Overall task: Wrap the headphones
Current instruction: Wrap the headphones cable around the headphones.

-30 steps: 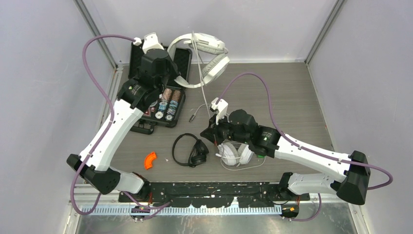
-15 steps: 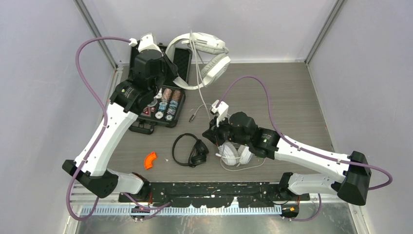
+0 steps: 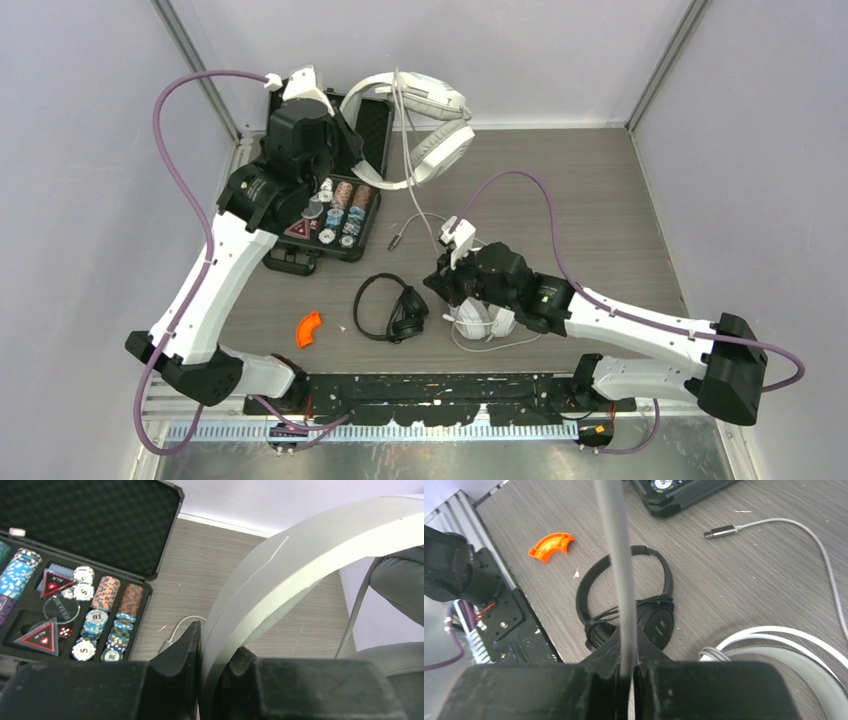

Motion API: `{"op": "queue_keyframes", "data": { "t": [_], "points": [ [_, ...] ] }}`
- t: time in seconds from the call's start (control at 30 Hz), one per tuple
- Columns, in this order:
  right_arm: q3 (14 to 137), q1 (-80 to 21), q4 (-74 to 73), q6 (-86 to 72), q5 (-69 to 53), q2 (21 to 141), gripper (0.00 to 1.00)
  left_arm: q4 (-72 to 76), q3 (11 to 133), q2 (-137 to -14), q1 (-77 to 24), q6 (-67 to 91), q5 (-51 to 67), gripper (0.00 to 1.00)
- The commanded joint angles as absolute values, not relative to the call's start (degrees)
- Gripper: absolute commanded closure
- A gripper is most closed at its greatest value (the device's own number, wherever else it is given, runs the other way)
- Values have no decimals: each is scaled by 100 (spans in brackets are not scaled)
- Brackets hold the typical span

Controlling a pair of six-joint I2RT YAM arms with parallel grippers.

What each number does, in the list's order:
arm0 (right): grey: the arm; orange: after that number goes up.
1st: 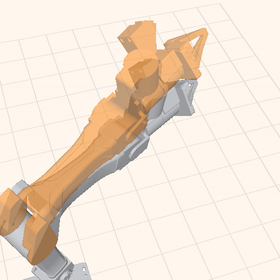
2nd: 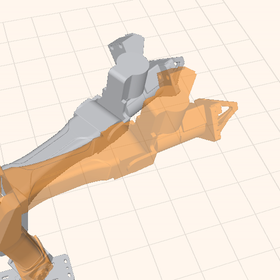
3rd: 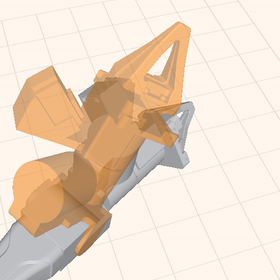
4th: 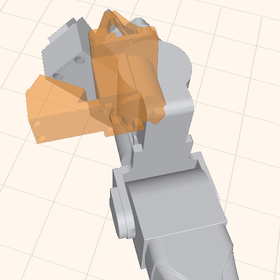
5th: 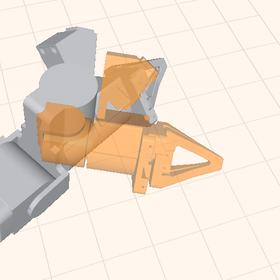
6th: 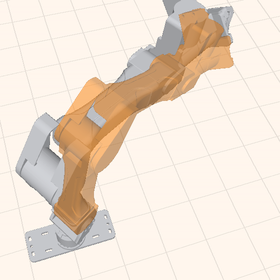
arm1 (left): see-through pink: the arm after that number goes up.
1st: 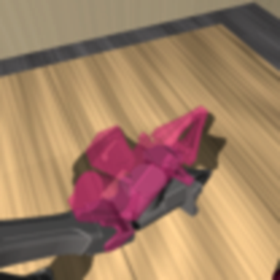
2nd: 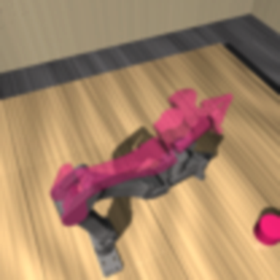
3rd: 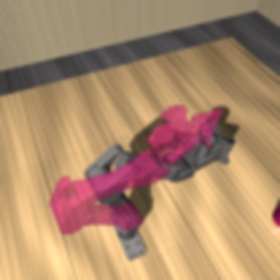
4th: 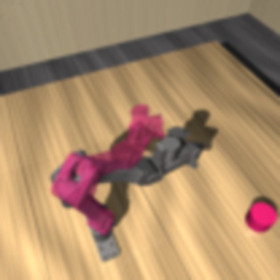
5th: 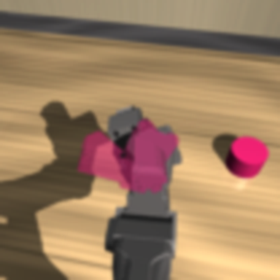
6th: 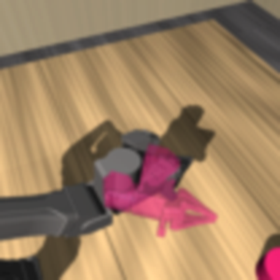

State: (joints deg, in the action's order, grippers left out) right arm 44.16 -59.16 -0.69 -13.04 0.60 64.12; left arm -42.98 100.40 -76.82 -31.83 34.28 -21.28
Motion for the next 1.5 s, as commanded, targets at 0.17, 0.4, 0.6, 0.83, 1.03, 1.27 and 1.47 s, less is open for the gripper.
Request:
{"op": "queue_keyframes", "data": {
  "t": [0.17,0.4,0.6,0.83,1.03,1.27,1.47],
  "points": [
    [3971,-5879,544,-924,1293,5705,89,-4085,10677,-7523,-3155,3222,-1175,100],
    [3790,-5791,516,-819,1565,5413,86,-4755,10917,-7559,-3155,2969,-457,100],
    [3729,-5700,702,-782,1645,5284,85,-5049,10856,-7465,-3155,2892,186,100],
    [3508,-5598,1076,-664,1731,5141,83,-5314,10835,-7391,-3155,2762,579,100],
    [3436,-5402,1121,-684,1659,5074,81,-5343,10824,-7448,-3151,2606,1345,100],
    [3487,-5118,1285,-694,1421,5047,79,-5194,10683,-7509,-3155,2596,2411,100],
    [3532,-4905,1440,-740,1302,5076,91,-5063,10506,-7467,-3155,2500,2956,100]
  ]
}}
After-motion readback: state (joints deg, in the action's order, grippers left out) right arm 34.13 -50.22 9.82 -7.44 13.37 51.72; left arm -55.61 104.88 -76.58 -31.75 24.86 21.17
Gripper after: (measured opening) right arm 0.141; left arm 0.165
